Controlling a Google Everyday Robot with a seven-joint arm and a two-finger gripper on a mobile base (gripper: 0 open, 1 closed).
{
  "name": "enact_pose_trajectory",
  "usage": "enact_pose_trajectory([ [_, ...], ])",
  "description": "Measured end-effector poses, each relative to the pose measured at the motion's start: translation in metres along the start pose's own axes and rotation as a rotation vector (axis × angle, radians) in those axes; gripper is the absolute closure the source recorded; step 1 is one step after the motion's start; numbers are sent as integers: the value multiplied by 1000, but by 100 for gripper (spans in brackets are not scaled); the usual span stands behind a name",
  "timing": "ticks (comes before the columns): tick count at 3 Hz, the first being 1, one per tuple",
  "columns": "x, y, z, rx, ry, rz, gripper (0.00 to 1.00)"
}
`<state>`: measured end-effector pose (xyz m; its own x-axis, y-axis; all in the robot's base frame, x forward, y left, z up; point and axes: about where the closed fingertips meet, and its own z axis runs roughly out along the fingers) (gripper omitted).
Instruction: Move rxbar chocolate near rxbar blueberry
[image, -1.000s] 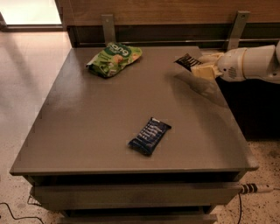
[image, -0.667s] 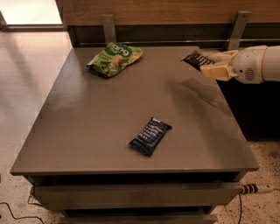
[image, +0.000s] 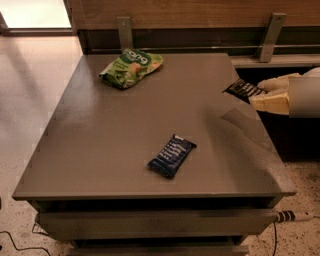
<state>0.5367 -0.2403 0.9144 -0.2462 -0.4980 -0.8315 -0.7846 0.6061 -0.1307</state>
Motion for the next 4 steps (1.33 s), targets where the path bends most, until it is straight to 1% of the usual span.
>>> enact_pose_trajectory([
  [1, 23, 37, -12, -37, 70, 28, 100],
  [2, 42, 78, 1, -113, 119, 34, 100],
  [3, 54, 109, 26, -194, 125, 23, 100],
  [4, 66, 145, 53, -285, 99, -8, 98],
])
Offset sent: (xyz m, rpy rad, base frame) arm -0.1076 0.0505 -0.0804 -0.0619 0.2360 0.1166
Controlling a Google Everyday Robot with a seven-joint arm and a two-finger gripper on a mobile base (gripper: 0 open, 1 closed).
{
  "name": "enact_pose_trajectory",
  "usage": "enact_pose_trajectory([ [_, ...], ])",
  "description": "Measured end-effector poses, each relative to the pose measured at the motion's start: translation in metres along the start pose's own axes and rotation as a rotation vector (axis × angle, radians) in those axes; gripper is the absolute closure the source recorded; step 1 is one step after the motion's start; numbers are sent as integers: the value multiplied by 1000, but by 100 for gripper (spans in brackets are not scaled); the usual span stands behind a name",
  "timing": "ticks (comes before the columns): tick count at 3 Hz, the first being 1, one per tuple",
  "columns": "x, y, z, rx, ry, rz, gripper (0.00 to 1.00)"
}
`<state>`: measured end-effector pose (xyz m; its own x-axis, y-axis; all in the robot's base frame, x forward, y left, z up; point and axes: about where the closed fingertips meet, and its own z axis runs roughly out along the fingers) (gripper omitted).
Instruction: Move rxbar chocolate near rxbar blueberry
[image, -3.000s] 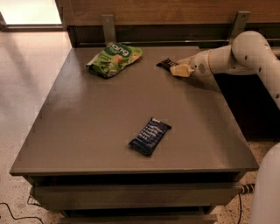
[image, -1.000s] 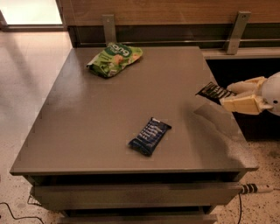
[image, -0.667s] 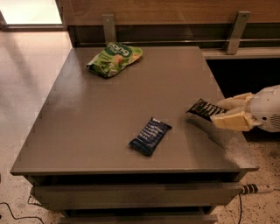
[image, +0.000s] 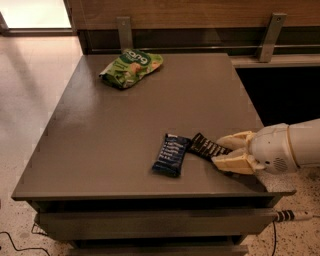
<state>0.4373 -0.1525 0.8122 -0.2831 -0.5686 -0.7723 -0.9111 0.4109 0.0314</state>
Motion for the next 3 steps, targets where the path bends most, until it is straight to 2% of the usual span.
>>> enact_pose_trajectory([
  [3, -3, 1, 0, 1, 4, -3, 31],
])
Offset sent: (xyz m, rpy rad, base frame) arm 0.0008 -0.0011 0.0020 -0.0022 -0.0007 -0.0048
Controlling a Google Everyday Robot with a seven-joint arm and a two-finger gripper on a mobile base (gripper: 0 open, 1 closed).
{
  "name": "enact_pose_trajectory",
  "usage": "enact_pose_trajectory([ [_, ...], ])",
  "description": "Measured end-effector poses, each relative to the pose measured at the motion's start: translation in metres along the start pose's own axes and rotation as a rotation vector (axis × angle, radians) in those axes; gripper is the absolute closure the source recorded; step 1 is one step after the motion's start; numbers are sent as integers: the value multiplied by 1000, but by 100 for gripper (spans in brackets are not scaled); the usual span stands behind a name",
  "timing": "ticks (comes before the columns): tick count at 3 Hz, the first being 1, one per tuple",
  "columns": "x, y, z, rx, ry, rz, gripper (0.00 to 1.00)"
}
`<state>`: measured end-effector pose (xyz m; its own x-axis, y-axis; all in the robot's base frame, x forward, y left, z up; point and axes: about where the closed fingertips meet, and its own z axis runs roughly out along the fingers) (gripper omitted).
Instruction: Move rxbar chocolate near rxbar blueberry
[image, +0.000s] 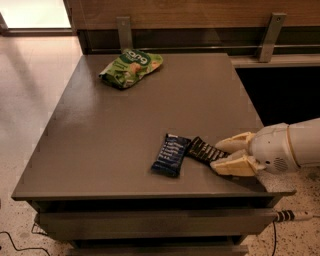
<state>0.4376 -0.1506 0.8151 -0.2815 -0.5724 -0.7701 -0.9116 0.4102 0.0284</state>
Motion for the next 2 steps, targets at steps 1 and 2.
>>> enact_pose_trajectory([
  [1, -1, 1, 1, -2, 1, -3, 8],
  [2, -2, 2, 1, -3, 2, -4, 0],
])
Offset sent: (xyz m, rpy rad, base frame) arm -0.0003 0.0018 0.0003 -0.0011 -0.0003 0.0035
